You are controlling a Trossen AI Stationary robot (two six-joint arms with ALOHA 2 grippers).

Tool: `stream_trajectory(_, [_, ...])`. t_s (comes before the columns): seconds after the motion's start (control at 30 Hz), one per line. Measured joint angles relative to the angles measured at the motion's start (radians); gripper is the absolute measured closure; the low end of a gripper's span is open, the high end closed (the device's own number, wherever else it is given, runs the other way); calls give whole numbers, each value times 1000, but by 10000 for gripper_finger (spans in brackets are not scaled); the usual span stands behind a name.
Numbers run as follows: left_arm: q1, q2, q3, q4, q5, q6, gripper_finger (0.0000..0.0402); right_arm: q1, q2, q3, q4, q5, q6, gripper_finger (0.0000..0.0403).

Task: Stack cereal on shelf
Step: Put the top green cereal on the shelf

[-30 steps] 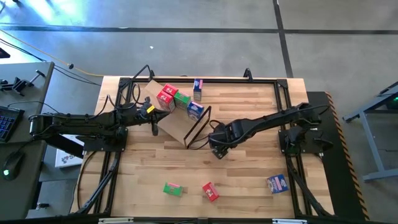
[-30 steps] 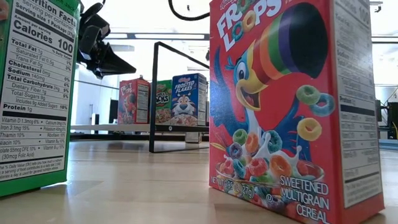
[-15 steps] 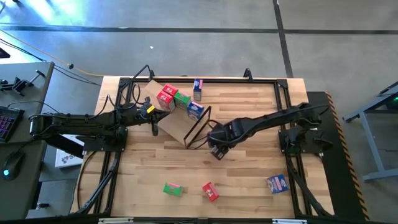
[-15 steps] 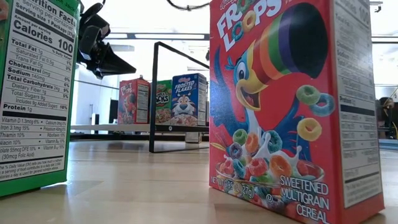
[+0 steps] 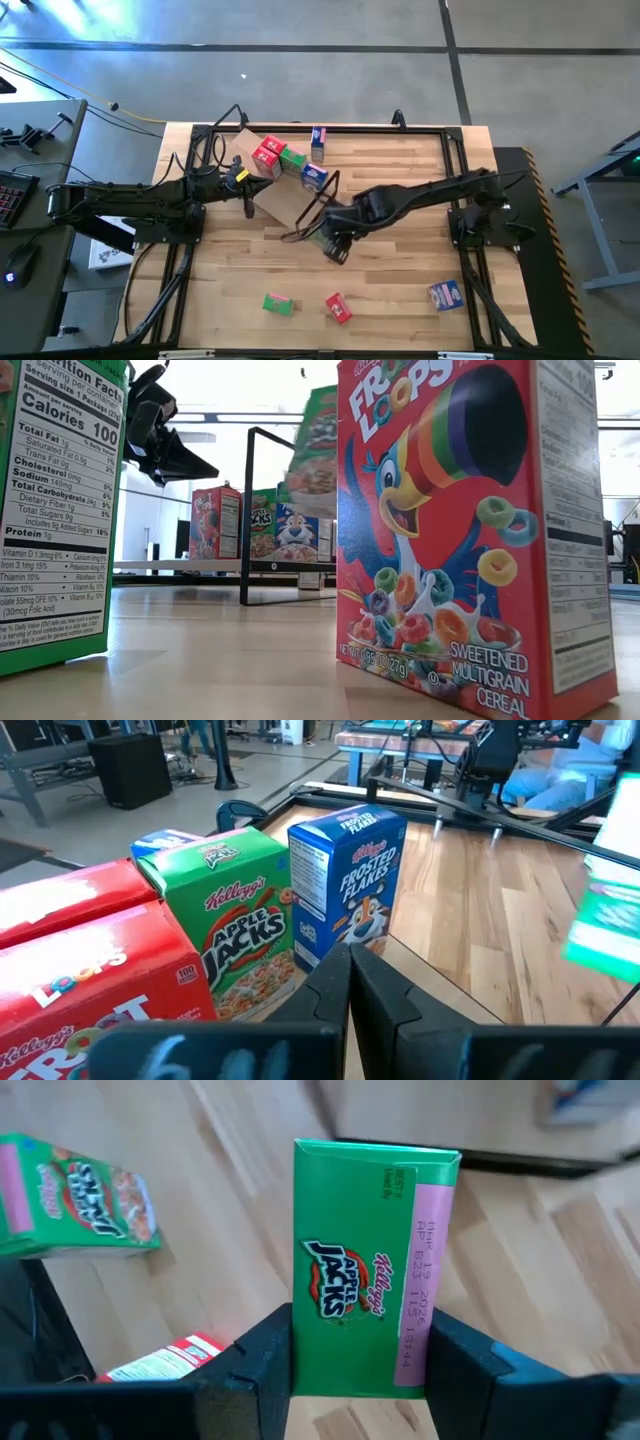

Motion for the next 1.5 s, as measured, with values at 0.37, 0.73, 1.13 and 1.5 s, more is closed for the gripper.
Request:
stream_trajectory(0.37, [-5, 0, 0, 0, 29, -19, 401, 38, 243, 211, -72, -21, -177, 242])
stream_trajectory(0.73, [-59, 0, 0, -18, 74, -50, 401, 37, 260, 197, 23, 11, -235, 242])
stream_trajectory(1.13, [-73, 0, 0, 18, 137, -114, 401, 36, 301, 196, 85, -19, -379, 242])
stream_trajectory(1.5, [-213, 0, 0, 92, 153, -9, 348, 57, 301, 196, 211, 71, -509, 166])
